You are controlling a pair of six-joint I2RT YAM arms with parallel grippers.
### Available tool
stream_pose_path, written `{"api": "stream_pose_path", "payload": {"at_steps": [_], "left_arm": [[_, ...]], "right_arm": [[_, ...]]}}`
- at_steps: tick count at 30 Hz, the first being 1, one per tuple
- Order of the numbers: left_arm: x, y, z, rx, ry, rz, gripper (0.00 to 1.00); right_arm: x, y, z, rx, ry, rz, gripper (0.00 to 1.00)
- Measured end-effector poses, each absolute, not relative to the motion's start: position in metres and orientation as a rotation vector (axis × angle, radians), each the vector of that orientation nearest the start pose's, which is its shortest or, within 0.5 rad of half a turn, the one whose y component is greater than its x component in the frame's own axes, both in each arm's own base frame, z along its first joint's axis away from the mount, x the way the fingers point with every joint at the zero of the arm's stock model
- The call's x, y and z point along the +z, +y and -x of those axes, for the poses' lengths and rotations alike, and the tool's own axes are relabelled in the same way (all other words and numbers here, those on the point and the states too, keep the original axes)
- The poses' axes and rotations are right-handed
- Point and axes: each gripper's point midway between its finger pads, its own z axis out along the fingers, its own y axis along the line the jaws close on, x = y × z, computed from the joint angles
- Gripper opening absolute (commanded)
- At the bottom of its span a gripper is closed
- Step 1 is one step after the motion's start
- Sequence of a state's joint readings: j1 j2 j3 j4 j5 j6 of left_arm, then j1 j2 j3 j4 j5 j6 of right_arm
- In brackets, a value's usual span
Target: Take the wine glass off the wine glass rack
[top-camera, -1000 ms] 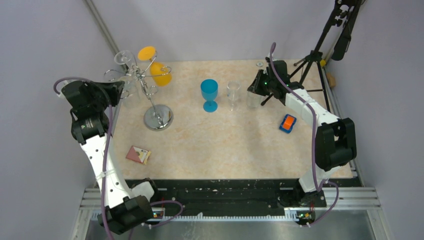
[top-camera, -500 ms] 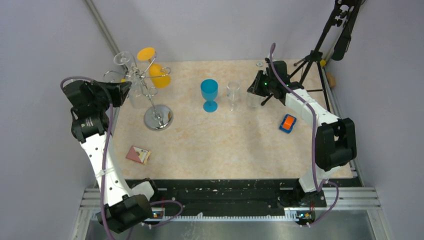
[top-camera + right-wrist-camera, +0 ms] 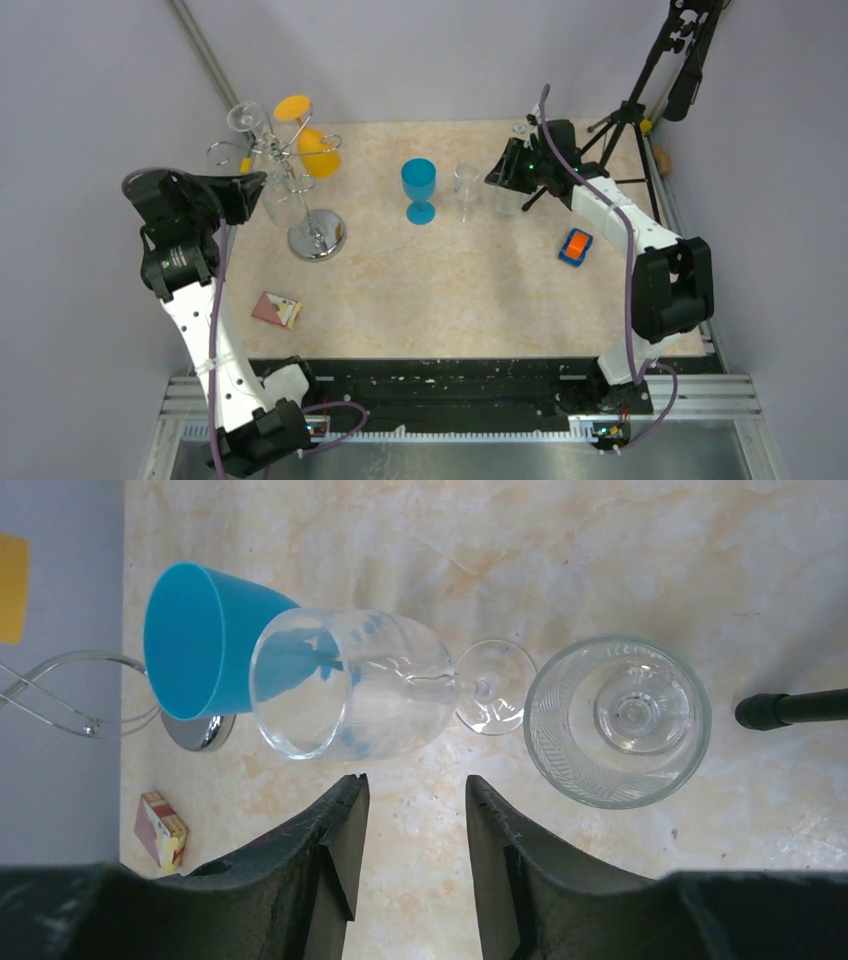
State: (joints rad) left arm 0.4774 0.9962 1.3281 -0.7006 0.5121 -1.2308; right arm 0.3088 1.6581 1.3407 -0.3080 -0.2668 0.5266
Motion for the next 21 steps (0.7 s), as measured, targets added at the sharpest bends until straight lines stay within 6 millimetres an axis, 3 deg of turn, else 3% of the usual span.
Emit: {"api": "stream_pose_path", "payload": {"at_steps": [14,21], "left_arm": [[0.394,-0.002,-0.247,-0.961,1.555,1.304,0.00],[0.409,-0.018,-0.225,-0.979,1.542,1.226,0.00]], "right_arm": [[0.216,0.228,-0.416,0.935,2.234,-0.015,0.50],[0.236,0.255,-0.406,1.104,2.177,0.056,0.52]]}}
